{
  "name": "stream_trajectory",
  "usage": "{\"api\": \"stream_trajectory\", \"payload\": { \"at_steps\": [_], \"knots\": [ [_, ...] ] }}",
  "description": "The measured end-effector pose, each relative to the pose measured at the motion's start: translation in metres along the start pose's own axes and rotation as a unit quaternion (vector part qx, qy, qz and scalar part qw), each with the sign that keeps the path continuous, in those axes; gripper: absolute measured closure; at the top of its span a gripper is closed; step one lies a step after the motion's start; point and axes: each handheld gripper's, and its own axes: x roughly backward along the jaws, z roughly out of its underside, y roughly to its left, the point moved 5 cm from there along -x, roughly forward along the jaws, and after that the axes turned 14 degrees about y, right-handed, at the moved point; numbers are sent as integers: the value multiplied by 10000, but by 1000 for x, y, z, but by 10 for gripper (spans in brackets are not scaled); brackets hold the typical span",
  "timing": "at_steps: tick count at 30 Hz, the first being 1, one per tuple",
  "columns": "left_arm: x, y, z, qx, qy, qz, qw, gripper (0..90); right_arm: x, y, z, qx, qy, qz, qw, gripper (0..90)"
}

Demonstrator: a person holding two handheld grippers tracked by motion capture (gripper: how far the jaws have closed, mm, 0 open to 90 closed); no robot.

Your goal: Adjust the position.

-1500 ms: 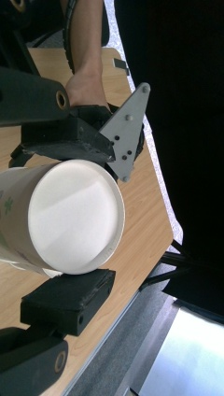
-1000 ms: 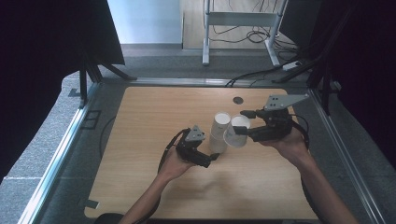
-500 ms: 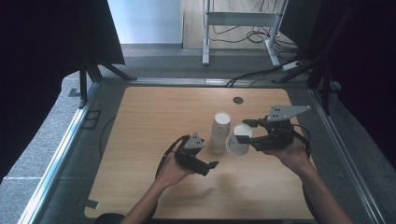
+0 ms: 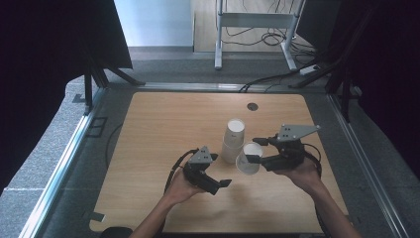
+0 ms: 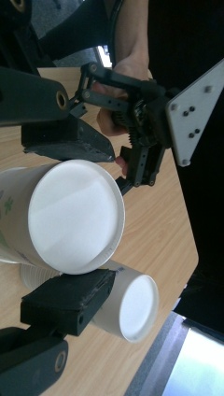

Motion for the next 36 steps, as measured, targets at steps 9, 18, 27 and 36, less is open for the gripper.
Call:
{"api": "stream_trajectory", "payload": {
  "at_steps": [9,18,27,36],
  "knots": [
    [-6,-6,6,-149,-2,130,9998,0,-17,7,13,31,-81,-135,9999,370],
    [-20,-9,13,-194,30,255,9995,13,-38,16,25,57,-123,-351,9993,370],
    [-34,-12,16,-297,159,230,9992,39,-49,22,32,69,-183,-461,9987,370],
    [-40,-15,16,-417,126,216,9988,111,-51,27,31,83,-213,-585,9980,370]
  ]
}}
